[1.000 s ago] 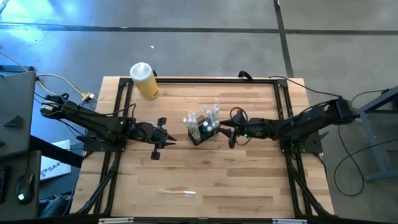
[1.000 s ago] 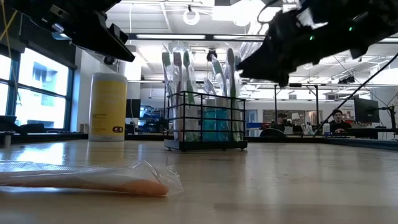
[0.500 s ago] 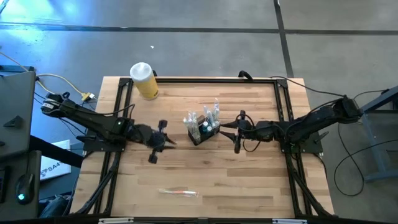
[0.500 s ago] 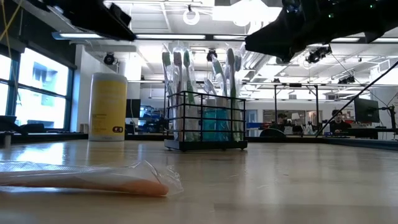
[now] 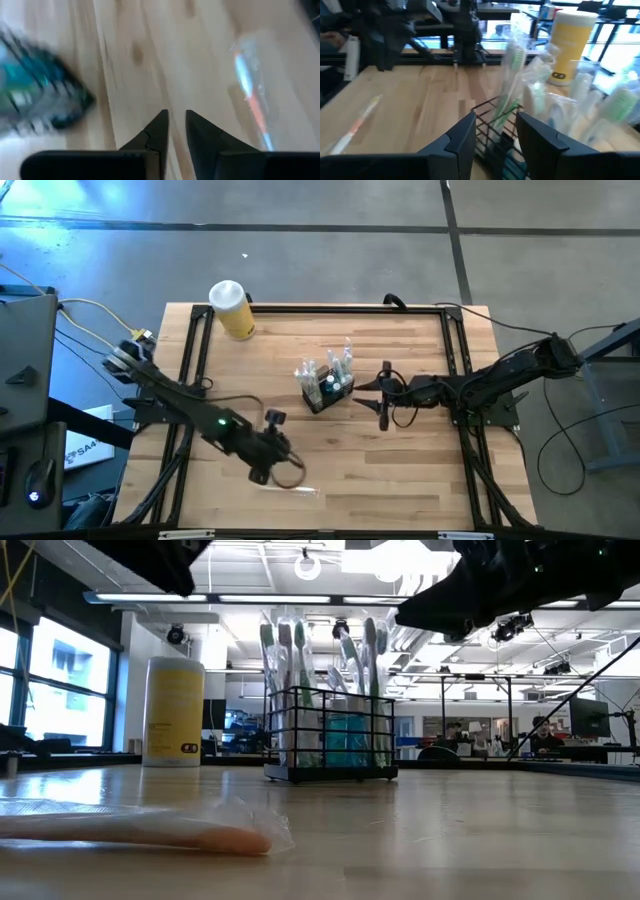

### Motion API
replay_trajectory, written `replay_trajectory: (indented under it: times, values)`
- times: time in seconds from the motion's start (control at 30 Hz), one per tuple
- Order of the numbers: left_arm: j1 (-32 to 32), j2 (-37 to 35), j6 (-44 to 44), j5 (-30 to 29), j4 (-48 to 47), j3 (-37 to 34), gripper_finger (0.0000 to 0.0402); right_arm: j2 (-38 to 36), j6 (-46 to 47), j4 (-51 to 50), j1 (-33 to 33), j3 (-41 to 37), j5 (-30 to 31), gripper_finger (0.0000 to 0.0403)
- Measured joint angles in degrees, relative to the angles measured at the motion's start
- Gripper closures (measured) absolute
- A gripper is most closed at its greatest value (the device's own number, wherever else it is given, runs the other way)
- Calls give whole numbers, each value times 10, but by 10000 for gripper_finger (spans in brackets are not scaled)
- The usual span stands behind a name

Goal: Pick & Place toothbrushing station
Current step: Put the orange toothbrush into the wire organizer

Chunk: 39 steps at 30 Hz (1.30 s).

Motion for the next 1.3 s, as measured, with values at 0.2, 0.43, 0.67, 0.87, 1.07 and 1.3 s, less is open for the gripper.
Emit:
replay_trajectory:
  times: [0.2, 0.43, 0.67, 0.87, 1.07, 1.3]
  values:
    - [1, 133, -130, 144, -175, 143, 343, 0, 1, -2, 4, 0, -72, 270]
    - [-17, 223, -159, 287, -178, 185, 343, 0, 2, -4, 35, 0, -92, 270]
    - [-18, 227, -282, 302, -150, 195, 343, 0, 2, -5, 73, 0, -89, 270]
    - [-10, 223, -557, 301, -238, 215, 343, 0, 2, -5, 92, 0, -86, 270]
    - [-11, 224, -775, 293, -240, 217, 343, 0, 2, -5, 103, 0, -86, 270]
    - [-10, 224, -932, 253, -155, 217, 343, 0, 2, -7, 122, 0, -88, 270]
